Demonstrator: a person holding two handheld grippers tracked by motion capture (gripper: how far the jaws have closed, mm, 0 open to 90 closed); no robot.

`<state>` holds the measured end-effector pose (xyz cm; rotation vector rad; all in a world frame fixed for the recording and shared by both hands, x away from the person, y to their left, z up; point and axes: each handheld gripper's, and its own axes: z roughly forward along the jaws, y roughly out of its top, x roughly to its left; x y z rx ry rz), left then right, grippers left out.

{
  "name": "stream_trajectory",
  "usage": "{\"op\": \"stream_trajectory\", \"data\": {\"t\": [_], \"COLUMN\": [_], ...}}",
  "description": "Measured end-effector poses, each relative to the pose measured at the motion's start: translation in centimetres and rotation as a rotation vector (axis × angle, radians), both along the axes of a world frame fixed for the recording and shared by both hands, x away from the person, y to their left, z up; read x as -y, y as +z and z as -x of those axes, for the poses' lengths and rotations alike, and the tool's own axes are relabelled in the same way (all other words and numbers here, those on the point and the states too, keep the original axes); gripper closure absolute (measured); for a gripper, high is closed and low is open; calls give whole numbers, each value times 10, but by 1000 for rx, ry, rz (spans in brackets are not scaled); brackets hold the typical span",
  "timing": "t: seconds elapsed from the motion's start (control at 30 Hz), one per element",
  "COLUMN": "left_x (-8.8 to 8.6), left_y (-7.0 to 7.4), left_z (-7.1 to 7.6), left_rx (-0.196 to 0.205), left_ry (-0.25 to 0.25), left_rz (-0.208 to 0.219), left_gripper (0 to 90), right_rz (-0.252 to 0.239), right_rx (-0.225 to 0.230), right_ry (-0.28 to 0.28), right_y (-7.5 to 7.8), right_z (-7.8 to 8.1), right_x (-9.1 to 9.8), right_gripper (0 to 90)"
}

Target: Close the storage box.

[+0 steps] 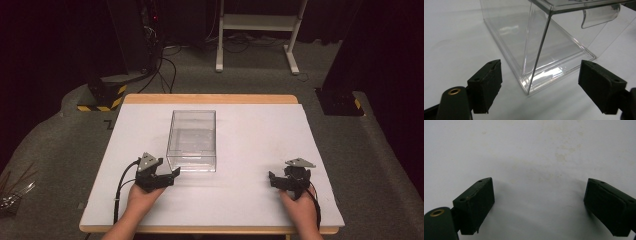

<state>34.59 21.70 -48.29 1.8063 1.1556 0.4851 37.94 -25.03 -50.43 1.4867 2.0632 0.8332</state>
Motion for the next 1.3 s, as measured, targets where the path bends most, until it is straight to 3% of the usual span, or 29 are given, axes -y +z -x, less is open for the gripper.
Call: {"op": "stream_trajectory", "data": {"t": [0.3, 0.47, 0.6, 0.7, 0.8, 0.93, 1.03, 1.17, 1.3], "left_x": [-27, -48, -67, -81, -92, -93, -87, -89, -89], "left_y": [-5, -8, -11, -14, -17, -25, -25, -25, -25], "left_z": [14, 19, 23, 25, 25, 21, 22, 21, 21], "left_rx": [-15, -32, -30, -53, -71, -129, -101, -120, -123], "left_ry": [11, 50, 97, 124, 162, 167, 161, 155, 149], "left_rz": [-16, -38, -114, -128, -177, -206, -248, -217, -216], "left_gripper": [209, 224, 221, 193, 187, 172, 189, 194, 190], "right_rz": [0, 1, 0, 0, 0, 0, -1, -1, -1], "right_rx": [0, 1, 1, 1, 1, 1, 1, 0, 0], "right_ry": [0, 1, 0, 1, 1, 1, 1, 1, 0], "right_y": [0, 0, 0, 0, 0, 0, 0, 0, 0], "right_z": [0, 0, 0, 0, 0, 0, 0, 0, 0], "right_x": [0, 0, 0, 0, 0, 0, 0, 0, 0], "right_gripper": [94, 94, 94, 94, 94, 94, 94, 94, 94]}}
